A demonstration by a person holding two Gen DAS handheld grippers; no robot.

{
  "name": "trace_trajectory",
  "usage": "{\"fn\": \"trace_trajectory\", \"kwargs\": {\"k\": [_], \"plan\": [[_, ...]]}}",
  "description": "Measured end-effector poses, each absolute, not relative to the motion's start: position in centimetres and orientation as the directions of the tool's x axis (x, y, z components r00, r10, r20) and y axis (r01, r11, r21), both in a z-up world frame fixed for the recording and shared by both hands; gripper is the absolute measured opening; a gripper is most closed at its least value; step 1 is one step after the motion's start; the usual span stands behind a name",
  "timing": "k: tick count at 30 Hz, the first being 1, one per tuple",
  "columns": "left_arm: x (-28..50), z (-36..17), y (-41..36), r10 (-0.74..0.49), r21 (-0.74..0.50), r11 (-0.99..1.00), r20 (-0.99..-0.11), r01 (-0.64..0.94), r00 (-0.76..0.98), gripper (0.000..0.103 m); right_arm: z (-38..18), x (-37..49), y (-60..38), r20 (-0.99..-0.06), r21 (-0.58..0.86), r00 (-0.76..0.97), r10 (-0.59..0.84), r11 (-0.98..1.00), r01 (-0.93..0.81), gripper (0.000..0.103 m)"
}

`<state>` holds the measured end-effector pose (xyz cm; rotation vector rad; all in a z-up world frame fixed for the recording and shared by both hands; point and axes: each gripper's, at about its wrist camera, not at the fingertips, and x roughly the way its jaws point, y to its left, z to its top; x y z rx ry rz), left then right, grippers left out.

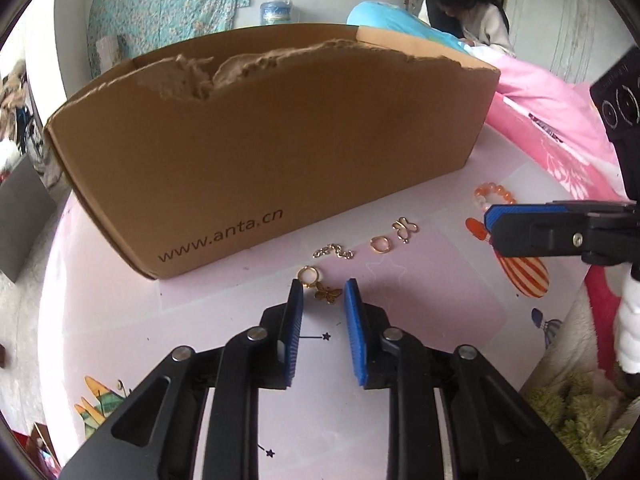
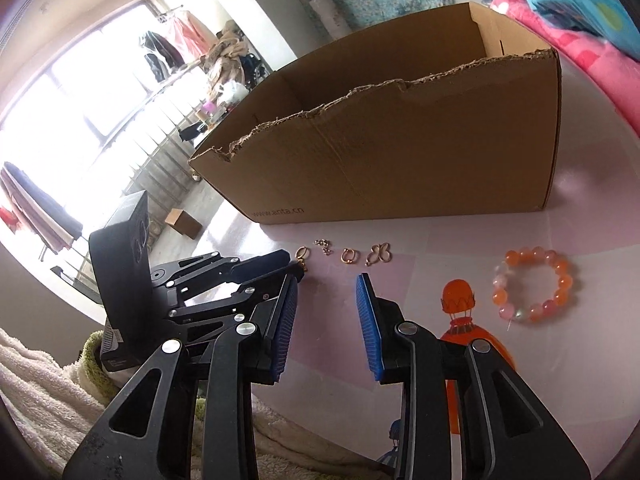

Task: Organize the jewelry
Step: 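Withdraw both open grippers from the box back to the gold charms, then close the left gripper on the gold ring charm while the right gripper grasps the gold butterfly charm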

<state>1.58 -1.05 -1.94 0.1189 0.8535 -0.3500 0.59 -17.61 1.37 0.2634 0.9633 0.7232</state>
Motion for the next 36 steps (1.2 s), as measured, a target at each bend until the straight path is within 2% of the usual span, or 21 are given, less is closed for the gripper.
{"fn": "trace_trajectory", "kwargs": {"k": [3,9,24,30,36], "plan": [[1.4,-2.0,-1.2,-0.245,-0.008,0.932,-0.750,0.362,0.615,0.019,1.0,0.4,-17.4,-0.653,0.510,0.361,0.665,0.739,-0.440,0.031],[1.3,-2.2,-1.9,-0.249,0.013,0.922,-0.745,0.387,0.619,0.008,1.0,-0.2,-17.8,-0.652,0.508,0.364,0.665,0.740,-0.440,0.031],[0.3,-1.8,-1.7,-0.270,-0.005,0.919,-0.738,0.395,0.618,0.008,1.1,-0.4,-17.9,-0.661,0.476,0.403,0.633,0.769,-0.428,0.031],[0.2,-0.8,-0.6,-0.284,-0.039,0.928,-0.716,0.370,0.638,0.008,0.9,-0.1,-16.9,-0.696,0.333,0.471,0.542,0.825,-0.458,0.031],[0.2,-0.7,0.0,-0.293,-0.059,0.931,-0.712,0.361,0.638,0.008,-0.3,0.4,-14.8,-0.736,0.130,0.501,0.456,0.821,-0.556,0.025]]}}
